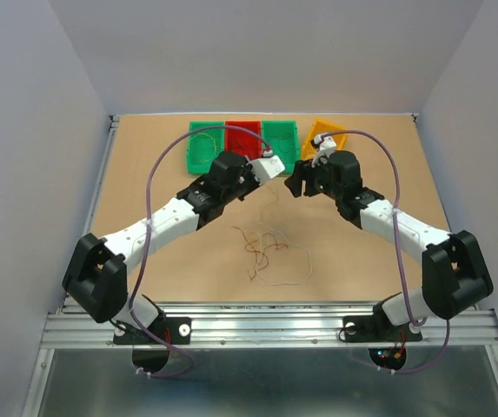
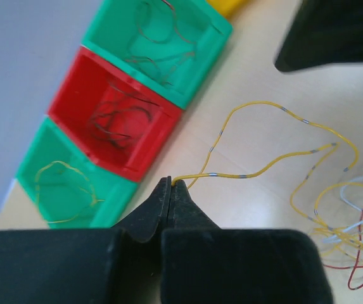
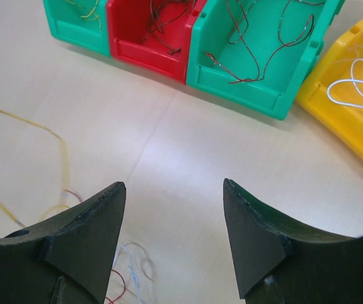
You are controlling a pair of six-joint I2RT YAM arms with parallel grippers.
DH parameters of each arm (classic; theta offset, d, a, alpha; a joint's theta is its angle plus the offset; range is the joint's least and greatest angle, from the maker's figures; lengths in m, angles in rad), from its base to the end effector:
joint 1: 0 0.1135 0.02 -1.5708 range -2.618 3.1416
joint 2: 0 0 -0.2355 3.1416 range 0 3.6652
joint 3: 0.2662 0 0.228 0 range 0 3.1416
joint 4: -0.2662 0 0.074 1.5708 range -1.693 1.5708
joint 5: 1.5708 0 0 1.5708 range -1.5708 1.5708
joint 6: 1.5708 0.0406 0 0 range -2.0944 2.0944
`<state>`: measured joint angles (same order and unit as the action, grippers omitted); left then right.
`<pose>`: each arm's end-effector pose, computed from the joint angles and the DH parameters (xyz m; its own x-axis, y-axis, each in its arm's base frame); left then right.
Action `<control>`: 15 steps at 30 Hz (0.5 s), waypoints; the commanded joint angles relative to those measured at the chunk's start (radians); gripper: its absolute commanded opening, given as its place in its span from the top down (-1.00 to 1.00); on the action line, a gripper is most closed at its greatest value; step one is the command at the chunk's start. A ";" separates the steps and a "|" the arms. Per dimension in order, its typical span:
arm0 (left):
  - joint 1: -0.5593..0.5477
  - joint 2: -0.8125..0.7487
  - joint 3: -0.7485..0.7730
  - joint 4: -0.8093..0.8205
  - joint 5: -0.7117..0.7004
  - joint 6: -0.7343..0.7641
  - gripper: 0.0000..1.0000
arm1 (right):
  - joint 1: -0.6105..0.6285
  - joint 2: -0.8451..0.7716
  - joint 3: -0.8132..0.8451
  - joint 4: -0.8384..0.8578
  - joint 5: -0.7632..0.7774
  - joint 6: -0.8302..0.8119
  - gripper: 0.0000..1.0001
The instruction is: Untangle the cables
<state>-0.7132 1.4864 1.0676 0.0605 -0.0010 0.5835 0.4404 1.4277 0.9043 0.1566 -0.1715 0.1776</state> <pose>0.2517 -0.2177 0.2733 0.1388 0.6085 -0.7813 0.6915 0.5052 0.5163 0.2805 0.1398 0.2477 -0.4190 -0.0050 -0.9080 -0.4980 0.8375 0.2252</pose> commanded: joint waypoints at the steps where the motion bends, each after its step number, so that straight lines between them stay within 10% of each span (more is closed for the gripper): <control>1: 0.014 -0.081 0.087 -0.043 -0.120 -0.030 1.00 | 0.006 0.008 0.073 0.106 -0.058 0.005 -0.36; 15: 0.057 -0.207 0.370 -0.120 -0.252 -0.094 1.00 | 0.011 0.266 0.171 0.307 -0.563 0.013 -0.43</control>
<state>-0.6586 1.3746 1.3251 -0.0834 -0.1986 0.5175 0.4400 1.6424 0.9886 0.3561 -0.5449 0.1814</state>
